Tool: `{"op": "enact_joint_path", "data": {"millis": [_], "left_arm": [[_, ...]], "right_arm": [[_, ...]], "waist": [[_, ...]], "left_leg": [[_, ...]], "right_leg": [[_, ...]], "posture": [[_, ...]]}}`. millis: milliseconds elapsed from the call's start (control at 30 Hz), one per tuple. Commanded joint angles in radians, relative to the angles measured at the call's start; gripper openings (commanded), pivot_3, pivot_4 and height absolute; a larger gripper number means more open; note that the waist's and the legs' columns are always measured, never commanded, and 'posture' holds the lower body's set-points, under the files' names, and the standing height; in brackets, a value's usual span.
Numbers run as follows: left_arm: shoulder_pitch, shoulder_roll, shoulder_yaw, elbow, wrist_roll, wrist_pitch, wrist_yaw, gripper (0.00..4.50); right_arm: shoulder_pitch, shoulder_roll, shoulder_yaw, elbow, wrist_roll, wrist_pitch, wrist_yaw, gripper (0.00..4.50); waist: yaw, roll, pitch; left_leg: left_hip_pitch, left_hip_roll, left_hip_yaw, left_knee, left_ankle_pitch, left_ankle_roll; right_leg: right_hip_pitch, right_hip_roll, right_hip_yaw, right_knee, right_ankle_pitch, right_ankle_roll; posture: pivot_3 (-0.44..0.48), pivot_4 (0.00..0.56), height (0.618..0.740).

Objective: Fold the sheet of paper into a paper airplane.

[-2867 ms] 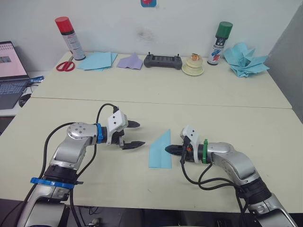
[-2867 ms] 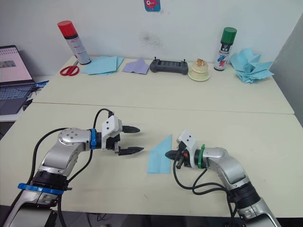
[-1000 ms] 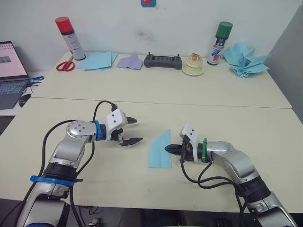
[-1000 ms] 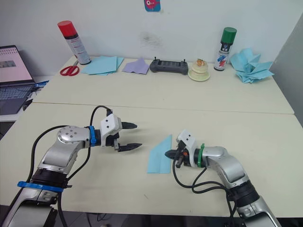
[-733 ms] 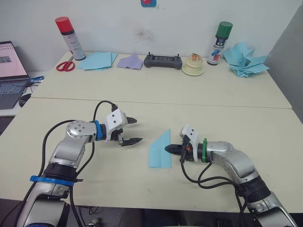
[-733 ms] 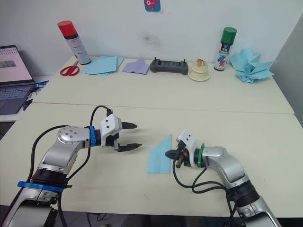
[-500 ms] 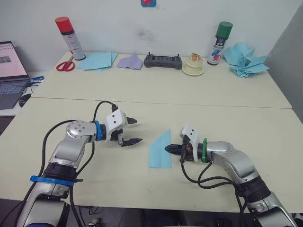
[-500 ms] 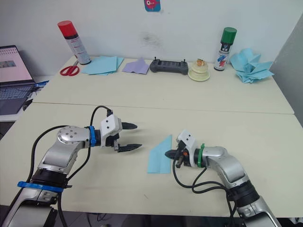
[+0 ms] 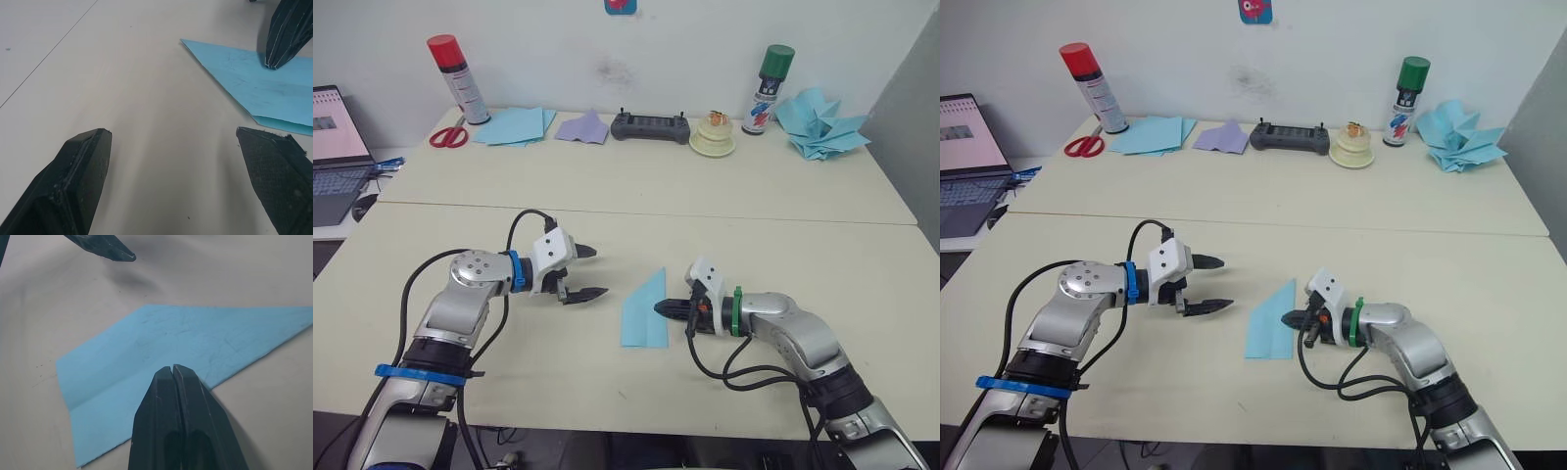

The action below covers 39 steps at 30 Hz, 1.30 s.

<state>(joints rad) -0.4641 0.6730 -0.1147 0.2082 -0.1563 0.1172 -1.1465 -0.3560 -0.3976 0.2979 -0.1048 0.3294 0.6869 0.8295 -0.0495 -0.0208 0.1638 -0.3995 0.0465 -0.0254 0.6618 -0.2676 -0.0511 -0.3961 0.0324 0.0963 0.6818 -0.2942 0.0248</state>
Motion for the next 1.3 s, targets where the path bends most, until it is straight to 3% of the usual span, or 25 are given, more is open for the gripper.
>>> {"op": "enact_joint_path", "data": {"millis": [33,1300], "left_arm": [[-0.006,0.006,0.012,-0.013,-0.005,-0.018,-0.001,4.48],[-0.009,0.01,0.013,-0.004,-0.003,-0.018,-0.007,4.48]], "right_arm": [[-0.006,-0.008,-0.006,-0.019,0.003,0.001,0.008,0.0],[-0.012,-0.015,-0.018,-0.024,0.016,0.012,0.011,0.0]], "waist": [[0.0,0.0,0.0],[0.0,0.0,0.0]], "left_leg": [[0.0,0.0,0.0,0.0,0.0,0.0],[0.0,0.0,0.0,0.0,0.0,0.0]], "right_leg": [[0.0,0.0,0.0,0.0,0.0,0.0],[0.0,0.0,0.0,0.0,0.0,0.0]], "posture": [[0.0,0.15,0.74],[0.0,0.15,0.74]]}}
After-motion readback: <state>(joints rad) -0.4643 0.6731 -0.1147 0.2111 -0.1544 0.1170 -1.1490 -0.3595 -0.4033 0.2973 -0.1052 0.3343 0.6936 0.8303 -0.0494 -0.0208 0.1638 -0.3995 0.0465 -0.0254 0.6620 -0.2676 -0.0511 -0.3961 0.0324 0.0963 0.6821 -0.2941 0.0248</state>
